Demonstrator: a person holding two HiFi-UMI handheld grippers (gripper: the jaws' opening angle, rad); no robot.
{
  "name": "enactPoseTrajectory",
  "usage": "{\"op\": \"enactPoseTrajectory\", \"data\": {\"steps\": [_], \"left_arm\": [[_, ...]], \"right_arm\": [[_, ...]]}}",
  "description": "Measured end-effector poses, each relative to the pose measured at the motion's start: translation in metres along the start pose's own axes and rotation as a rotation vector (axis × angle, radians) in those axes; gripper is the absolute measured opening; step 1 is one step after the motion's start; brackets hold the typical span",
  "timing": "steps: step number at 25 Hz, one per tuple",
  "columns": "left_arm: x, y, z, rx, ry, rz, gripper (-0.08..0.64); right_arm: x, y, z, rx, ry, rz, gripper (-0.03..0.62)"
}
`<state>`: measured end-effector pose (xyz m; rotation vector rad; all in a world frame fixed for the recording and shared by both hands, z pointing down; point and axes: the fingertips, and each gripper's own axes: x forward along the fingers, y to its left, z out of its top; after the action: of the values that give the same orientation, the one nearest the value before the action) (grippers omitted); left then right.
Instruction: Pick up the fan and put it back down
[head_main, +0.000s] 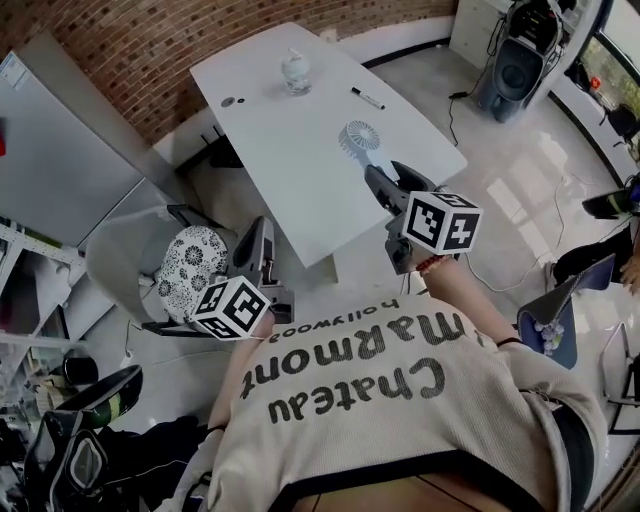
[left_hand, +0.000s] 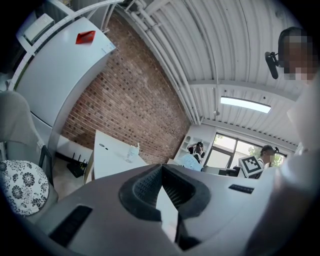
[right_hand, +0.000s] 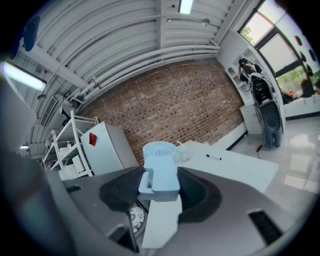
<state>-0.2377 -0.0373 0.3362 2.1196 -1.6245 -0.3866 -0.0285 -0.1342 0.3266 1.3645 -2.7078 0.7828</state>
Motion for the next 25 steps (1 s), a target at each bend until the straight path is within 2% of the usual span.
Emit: {"op": "enactPoseTrajectory", "data": {"steps": [5,18,25], "left_arm": [[-0.008,0.005,-0.003,-0.015,-0.01,0.04,0.0],[-0.018,0.027,0.003,-0.015,-0.04,0.08,0.0],[-0.02,0.047,-0.004,-0.058,-0.029,0.124,0.0]], "right_arm": [[0.006,0.006,-0.004,-0.008,0.029,0.032,0.219],[0.037,0.036,-0.026,-0.029,0.089,0.111,0.219],[0.057,0.044,-0.038,-0.035,0.14,0.135,0.219]]}}
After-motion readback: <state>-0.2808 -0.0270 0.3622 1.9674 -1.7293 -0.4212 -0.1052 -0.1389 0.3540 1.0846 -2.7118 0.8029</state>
